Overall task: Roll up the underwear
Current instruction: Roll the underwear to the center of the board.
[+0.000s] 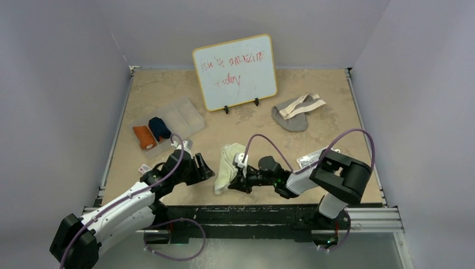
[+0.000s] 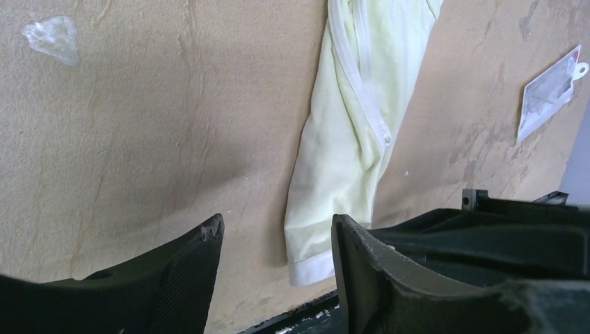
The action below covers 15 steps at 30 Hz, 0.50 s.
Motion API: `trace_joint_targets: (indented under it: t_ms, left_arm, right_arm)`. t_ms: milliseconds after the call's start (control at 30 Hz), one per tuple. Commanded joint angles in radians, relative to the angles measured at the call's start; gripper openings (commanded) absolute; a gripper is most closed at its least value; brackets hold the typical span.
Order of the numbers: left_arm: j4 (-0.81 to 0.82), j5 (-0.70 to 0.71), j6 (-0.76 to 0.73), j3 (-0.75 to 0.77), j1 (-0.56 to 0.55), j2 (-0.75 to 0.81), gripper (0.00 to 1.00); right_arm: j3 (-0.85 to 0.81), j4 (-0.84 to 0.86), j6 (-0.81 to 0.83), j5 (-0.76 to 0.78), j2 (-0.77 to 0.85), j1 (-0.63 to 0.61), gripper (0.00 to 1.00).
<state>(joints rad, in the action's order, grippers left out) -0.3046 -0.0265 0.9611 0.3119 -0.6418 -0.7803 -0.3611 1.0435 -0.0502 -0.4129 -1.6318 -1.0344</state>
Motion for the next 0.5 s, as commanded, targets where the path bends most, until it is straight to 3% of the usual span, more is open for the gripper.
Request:
trace_joint_targets:
  t_ms: [0, 267, 467]
  left_arm:
    - [0.058, -0.031, -0.011, 0.003, 0.004, 0.003, 0.56]
    - [0.123, -0.1, -0.043, 0.004, 0.004, -0.042, 0.56]
    - [0.184, -0.163, -0.056, -0.023, 0.005, -0.037, 0.57]
  right_arm:
    - [0.004, 0.101, -0.381, -0.087, -0.019, 0.055, 0.0]
    - [0.007, 0.118, -0.77, -0.149, -0.109, 0.161, 0.03]
    - [0.037, 0.249, -0.999, -0.209, -0.228, 0.234, 0.05]
